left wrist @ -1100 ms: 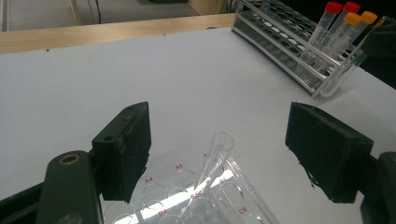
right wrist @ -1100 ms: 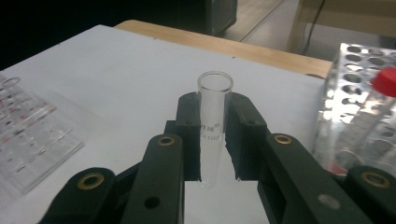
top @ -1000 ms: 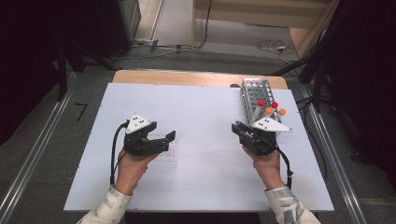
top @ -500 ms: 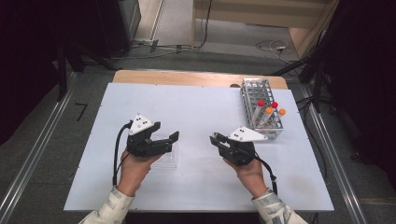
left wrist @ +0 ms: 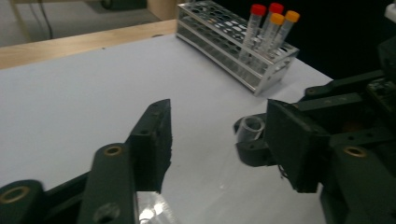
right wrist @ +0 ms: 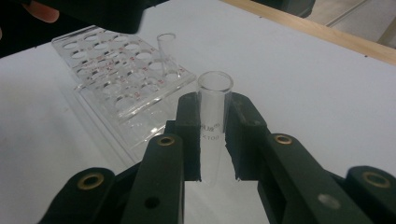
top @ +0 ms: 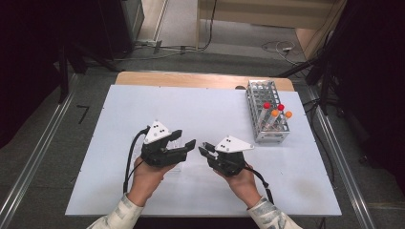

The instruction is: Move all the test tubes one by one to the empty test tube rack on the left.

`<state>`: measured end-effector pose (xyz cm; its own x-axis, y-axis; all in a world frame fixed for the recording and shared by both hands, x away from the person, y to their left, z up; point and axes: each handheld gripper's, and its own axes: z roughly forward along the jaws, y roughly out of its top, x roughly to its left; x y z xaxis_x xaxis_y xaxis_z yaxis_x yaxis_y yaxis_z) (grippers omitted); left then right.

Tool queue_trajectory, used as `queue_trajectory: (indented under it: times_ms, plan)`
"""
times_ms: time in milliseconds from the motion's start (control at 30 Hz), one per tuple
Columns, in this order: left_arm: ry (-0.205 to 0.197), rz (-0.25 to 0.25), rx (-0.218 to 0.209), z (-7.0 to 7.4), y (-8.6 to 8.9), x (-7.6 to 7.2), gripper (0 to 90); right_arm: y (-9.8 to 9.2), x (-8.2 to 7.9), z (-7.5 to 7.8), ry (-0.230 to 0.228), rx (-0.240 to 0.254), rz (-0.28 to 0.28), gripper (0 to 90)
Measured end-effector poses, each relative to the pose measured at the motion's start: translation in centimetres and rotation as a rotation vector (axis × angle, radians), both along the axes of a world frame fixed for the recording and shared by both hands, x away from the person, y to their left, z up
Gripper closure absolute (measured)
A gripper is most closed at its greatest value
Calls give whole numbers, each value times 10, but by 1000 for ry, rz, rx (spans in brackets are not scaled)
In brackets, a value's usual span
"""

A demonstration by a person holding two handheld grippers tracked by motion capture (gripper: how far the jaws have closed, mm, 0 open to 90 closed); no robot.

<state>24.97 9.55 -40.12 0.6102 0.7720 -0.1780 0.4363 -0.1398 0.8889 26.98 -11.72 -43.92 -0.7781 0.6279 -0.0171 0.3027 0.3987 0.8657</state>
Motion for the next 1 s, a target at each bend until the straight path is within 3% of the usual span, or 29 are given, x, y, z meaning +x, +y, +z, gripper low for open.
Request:
queue_trajectory:
  times_ms: [233,700,933,1000]
  plan:
    - [34,-54,21,-8,-14,3,582,6,-4,-1,-6,-4,15,735]
    - [49,-52,52,-13,-20,5,746,10,-7,-2,-24,-16,22,735]
    - [37,-47,57,-13,-20,5,768,9,-7,-3,-15,-12,25,724]
    - [33,-47,53,-12,-19,4,769,9,-7,-3,-8,-8,23,673]
